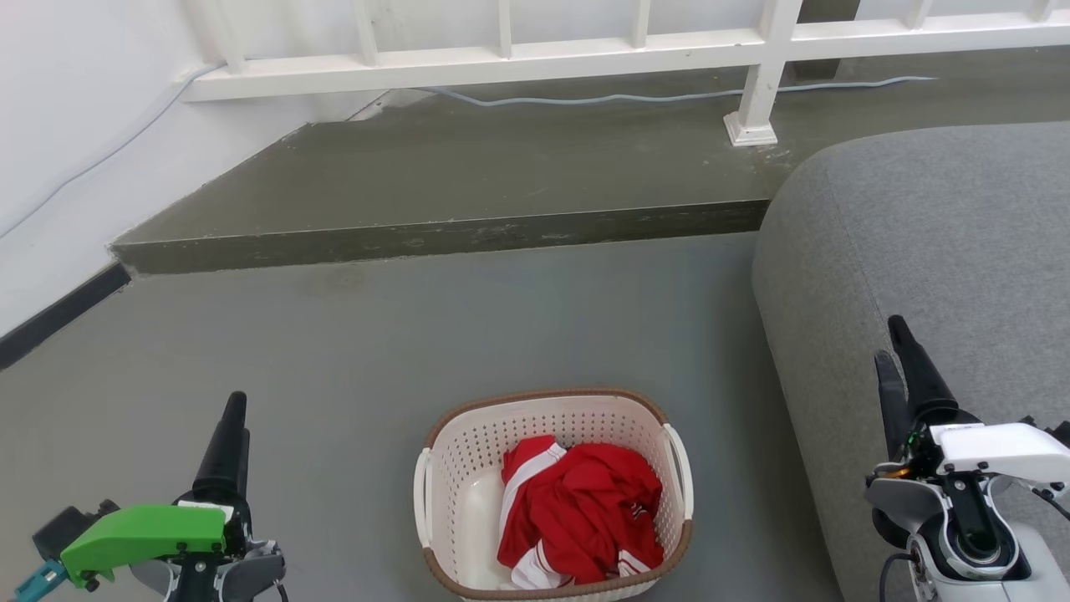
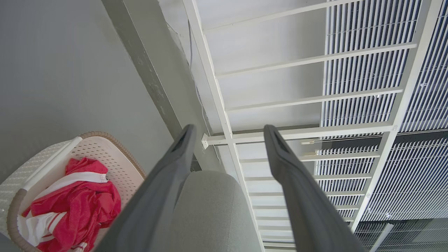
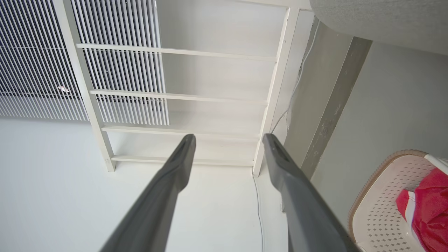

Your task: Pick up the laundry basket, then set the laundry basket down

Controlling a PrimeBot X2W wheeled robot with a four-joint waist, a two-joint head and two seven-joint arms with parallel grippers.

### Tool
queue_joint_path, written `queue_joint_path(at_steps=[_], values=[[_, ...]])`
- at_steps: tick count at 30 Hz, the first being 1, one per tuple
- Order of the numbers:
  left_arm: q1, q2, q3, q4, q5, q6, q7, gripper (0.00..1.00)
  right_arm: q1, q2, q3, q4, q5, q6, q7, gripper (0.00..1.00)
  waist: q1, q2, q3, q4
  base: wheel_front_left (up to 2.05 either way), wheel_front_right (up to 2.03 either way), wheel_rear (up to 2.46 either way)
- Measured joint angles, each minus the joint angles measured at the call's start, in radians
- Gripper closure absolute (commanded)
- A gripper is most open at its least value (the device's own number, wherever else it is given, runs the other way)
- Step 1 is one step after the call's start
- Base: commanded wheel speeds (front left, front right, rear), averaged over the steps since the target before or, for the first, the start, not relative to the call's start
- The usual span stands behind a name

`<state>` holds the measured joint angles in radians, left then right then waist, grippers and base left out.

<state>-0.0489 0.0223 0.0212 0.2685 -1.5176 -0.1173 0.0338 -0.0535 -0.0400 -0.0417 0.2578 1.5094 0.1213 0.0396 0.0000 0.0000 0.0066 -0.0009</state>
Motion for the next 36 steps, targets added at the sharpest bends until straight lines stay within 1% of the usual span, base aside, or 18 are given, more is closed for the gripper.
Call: queue_joint_path(at_steps=[11,17,24,26,28,29,30,36], values=[[0.000,0.037,-0.057,-0.016,0.148,0.000,-0.045,0.00,-0.008,-0.041,0.085,-0.014,-0.131,0.000,-0.049,0.00,0.0000,0.0000,0.002,-0.002,0.00,0.00,0.00],[0.000,0.057,-0.072,-0.014,0.259,0.000,-0.065,0.00,-0.023,-0.063,0.120,-0.015,-0.227,0.000,-0.069,0.00,0.0000,0.0000,0.003,-0.003,0.00,0.00,0.00],[-0.001,0.059,-0.081,-0.027,0.395,0.004,-0.089,0.00,-0.025,-0.086,0.160,-0.007,-0.348,0.000,-0.096,0.00,0.0000,0.0000,0.003,-0.003,0.00,0.00,0.00],[-0.001,0.059,-0.088,-0.033,0.441,0.012,-0.097,0.00,-0.028,-0.089,0.170,-0.007,-0.387,-0.001,-0.102,0.00,0.0000,0.0000,0.004,-0.002,0.00,0.00,0.00],[-0.002,0.063,-0.093,-0.039,0.487,0.016,-0.101,0.00,-0.035,-0.089,0.174,-0.007,-0.422,-0.009,-0.110,0.00,0.0000,0.0000,0.004,-0.002,0.00,0.00,0.00],[-0.002,0.064,-0.098,-0.043,0.523,0.024,-0.111,0.00,-0.045,-0.090,0.177,-0.008,-0.455,-0.011,-0.116,0.00,0.0000,0.0000,0.004,-0.001,0.00,0.00,0.00],[-0.002,0.064,-0.101,-0.046,0.540,0.026,-0.112,0.00,-0.047,-0.090,0.181,-0.009,-0.475,-0.017,-0.120,0.00,0.0000,0.0000,0.004,-0.001,0.00,0.00,0.00],[-0.002,0.060,-0.117,-0.061,0.627,0.031,-0.133,0.00,-0.050,-0.091,0.205,-0.009,-0.565,-0.028,-0.138,0.00,0.0000,0.0000,0.006,-0.002,0.00,0.00,0.00]])
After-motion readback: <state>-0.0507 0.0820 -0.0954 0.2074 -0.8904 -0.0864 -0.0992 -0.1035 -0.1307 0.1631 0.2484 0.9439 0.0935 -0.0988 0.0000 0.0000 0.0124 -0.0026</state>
